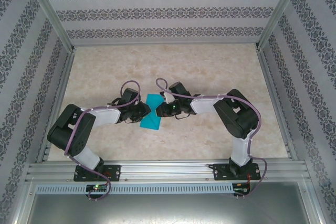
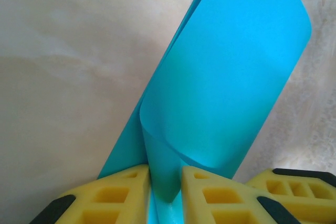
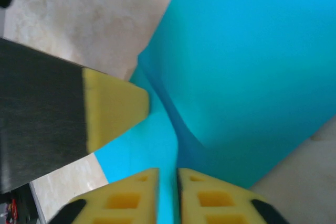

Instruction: Fold a paper plane with a square sheet of paper (pick it up from the middle)

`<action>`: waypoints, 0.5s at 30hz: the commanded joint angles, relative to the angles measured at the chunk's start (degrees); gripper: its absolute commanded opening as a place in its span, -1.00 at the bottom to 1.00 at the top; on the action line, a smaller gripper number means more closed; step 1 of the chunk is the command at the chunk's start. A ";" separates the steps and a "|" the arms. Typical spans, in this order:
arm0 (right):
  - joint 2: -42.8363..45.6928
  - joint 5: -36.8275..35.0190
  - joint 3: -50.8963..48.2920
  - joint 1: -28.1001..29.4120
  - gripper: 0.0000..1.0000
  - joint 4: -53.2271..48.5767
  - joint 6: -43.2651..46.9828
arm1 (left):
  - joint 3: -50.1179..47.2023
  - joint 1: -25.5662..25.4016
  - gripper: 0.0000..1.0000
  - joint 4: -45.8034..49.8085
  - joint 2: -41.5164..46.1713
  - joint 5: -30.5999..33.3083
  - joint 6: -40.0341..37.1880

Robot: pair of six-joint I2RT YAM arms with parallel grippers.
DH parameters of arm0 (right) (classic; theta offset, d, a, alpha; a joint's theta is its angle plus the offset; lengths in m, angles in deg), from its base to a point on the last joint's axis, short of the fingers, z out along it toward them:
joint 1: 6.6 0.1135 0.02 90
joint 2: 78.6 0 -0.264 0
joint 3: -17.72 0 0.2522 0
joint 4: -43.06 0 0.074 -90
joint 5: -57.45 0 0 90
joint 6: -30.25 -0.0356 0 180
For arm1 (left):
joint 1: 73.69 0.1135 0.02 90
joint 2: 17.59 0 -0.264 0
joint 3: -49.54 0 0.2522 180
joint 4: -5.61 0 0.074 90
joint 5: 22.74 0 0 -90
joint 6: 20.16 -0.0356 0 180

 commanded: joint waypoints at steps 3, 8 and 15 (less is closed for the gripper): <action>3.49 3.03 -3.18 -0.66 -0.53 6.03 -5.29 | 0.67 -0.63 -0.52 1.35 -0.32 1.47 0.72; 5.19 2.37 -6.43 -0.61 -0.51 9.50 -8.54 | 0.65 -0.63 -0.52 1.23 -0.30 1.36 0.78; 3.32 1.01 -6.25 -0.54 -0.49 8.84 -8.45 | 0.55 -0.60 -0.52 1.30 0.22 1.20 0.73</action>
